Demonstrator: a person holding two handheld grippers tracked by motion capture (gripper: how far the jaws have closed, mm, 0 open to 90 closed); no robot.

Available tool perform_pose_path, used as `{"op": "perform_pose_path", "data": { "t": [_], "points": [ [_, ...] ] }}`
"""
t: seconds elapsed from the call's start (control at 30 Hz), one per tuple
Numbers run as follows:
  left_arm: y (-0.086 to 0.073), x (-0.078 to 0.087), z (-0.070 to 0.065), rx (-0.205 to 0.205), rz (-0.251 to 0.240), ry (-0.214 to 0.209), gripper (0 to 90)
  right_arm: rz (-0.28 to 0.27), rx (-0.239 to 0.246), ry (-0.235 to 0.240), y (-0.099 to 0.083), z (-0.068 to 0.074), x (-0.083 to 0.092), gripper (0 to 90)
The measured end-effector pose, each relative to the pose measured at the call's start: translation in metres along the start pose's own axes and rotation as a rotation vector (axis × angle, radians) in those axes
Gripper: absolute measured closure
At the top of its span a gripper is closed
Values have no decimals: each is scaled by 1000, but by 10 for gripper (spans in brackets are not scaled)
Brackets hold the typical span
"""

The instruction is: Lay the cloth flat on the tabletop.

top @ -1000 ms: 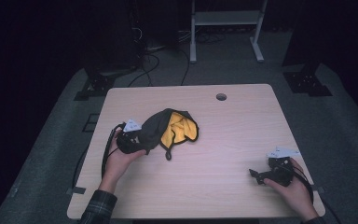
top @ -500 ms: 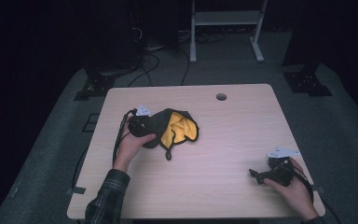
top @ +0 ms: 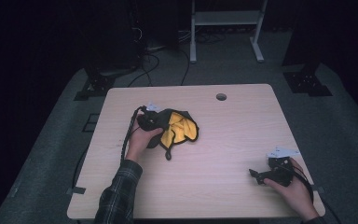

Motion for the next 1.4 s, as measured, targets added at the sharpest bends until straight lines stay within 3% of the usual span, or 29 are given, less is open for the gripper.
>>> {"op": "perform_pose_path", "data": {
  "t": [0.03, 0.07, 0.2, 0.27, 0.47, 0.63, 0.67, 0.7, 0.9, 0.93, 0.97, 1.1, 1.13, 1.17, 1.2, 1.23, 1.4],
  "points": [
    [0, 1, 0, 2, 4, 0, 584, 0, 0, 0, 0, 0, 0, 0],
    [-1, 5, 0, 18, -4, -2, 649, 0, 0, 0, 0, 0, 0, 0],
    [-4, 11, -2, 33, -16, -20, 743, 0, 0, 0, 0, 0, 0, 0],
    [-7, 19, -5, 63, -50, -52, 751, 0, 0, 0, 0, 0, 0, 0],
    [-6, 37, -16, 69, -105, -101, 756, -1, 2, 0, 0, 0, 0, 0],
    [-2, 54, -36, 51, -147, -163, 758, -1, 2, -1, 0, 0, -1, 0],
    [0, 58, -46, 35, -151, -187, 758, -1, 2, -1, 0, 0, -1, 0],
    [0, 58, -46, 35, -151, -187, 758, -1, 2, -1, 0, 0, -1, 0],
    [1, 69, -79, 22, -166, -276, 758, -1, 1, -1, 1, 0, -1, 0],
    [0, 71, -91, 10, -166, -304, 759, -1, 2, -1, 1, 0, -1, 0],
    [0, 71, -91, 10, -166, -304, 758, -1, 1, -1, 1, 0, -1, 0],
    [-4, 74, -114, 11, -167, -367, 758, -1, 2, -1, 1, 0, -1, 0],
    [-7, 75, -125, 10, -160, -399, 758, -1, 2, -1, 1, 0, -1, 0],
    [-7, 75, -125, 10, -160, -399, 757, -1, 2, -1, 1, 0, -1, 0],
    [-10, 75, -136, 7, -157, -420, 757, 0, 1, -1, 1, 0, -1, 0],
    [-10, 75, -136, 7, -157, -420, 757, 0, 1, -1, 1, 0, -1, 0],
    [-15, 75, -162, 5, -150, -472, 753, -1, 0, -2, 1, 0, -1, 0]
  ]
}}
Point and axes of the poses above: each handheld gripper's, and its own axes: x roughly backward along the jaws, y roughly out of its top, z roughly to its left, the point moved 3 cm from there along -x, roughly forward along the jaws, and after that the axes turned 5 degrees about -z, right-handed, at the moved point
